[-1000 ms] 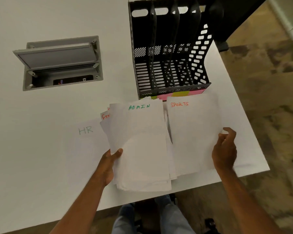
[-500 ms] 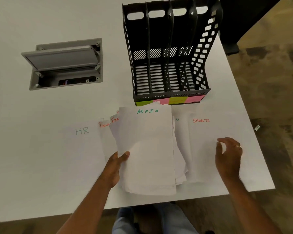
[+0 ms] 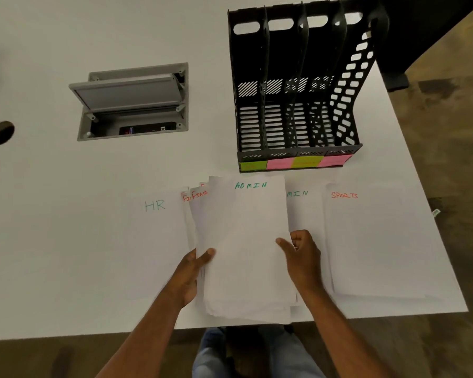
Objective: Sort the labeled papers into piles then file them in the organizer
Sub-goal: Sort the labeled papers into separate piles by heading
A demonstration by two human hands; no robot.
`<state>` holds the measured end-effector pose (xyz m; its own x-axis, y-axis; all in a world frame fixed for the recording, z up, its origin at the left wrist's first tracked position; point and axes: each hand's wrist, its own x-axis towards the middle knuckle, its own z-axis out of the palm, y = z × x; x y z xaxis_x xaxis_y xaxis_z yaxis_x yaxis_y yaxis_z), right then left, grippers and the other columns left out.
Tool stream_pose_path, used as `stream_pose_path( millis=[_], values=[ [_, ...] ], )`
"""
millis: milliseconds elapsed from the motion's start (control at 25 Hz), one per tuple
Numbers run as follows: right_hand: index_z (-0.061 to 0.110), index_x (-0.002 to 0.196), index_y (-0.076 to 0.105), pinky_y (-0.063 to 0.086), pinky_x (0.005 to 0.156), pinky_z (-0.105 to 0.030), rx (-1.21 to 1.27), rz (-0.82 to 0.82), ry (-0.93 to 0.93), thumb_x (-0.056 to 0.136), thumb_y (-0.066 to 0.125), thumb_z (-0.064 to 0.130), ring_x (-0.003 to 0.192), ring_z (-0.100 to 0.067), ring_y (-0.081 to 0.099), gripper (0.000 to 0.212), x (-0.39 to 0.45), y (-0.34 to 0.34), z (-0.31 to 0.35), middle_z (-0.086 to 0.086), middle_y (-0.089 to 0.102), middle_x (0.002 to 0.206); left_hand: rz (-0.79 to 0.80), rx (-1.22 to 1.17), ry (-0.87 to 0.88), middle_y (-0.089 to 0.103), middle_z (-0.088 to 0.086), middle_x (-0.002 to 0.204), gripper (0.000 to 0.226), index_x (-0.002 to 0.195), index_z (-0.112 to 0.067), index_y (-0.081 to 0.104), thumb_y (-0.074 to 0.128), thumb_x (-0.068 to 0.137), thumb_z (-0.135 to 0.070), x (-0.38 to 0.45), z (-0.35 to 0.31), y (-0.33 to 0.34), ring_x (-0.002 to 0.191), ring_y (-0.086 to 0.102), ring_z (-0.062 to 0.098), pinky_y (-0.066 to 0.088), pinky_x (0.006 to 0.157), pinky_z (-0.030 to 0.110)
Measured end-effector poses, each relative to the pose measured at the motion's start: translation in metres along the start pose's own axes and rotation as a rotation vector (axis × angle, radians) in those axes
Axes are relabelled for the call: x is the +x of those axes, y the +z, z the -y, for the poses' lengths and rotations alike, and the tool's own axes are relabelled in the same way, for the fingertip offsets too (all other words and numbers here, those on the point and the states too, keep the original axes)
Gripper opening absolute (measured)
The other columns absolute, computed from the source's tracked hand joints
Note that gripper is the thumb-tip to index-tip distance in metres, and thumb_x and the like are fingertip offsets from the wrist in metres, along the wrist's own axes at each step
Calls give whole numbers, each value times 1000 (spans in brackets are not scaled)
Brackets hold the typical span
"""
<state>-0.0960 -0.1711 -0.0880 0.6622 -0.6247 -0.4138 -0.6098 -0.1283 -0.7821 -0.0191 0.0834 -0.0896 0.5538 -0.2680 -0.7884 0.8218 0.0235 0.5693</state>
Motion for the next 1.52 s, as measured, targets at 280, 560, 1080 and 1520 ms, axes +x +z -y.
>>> stream_pose_path(
  millis=[280,560,1080,1520],
  values=[
    [21,95,69,42,69,-5,-105,-16,-104,103,50,30,75,6,60,22,-3,4,-7,9,71,91,-56,24,-38,73,15,121,38,131,-13,62,65,95,-25,0,-2,-19,115,67,39,50,104,55],
    [9,128,56,53,82,-45,-444,-407,-175,105,39,13,104,-38,63,29,22,-47,-27,-18,63,119,-74,52,-16,76,15,116,36,129,-12,63,65,95,-24,0,-9,-45,107,70,36,53,100,54],
    [33,121,53,49,78,-15,-164,-37,-259,96,59,31,99,-20,64,26,-11,18,3,3,57,116,-119,32,-34,77,13,108,32,125,-12,63,64,96,-24,-18,-2,-90,101,71,34,55,96,51],
    [32,139,45,35,87,-3,-18,182,-198,89,71,35,120,0,45,57,-71,124,58,23,45,133,-64,17,41,75,9,119,44,133,-17,59,67,92,-33,-29,-30,-152,111,70,31,55,99,49]
  ],
)
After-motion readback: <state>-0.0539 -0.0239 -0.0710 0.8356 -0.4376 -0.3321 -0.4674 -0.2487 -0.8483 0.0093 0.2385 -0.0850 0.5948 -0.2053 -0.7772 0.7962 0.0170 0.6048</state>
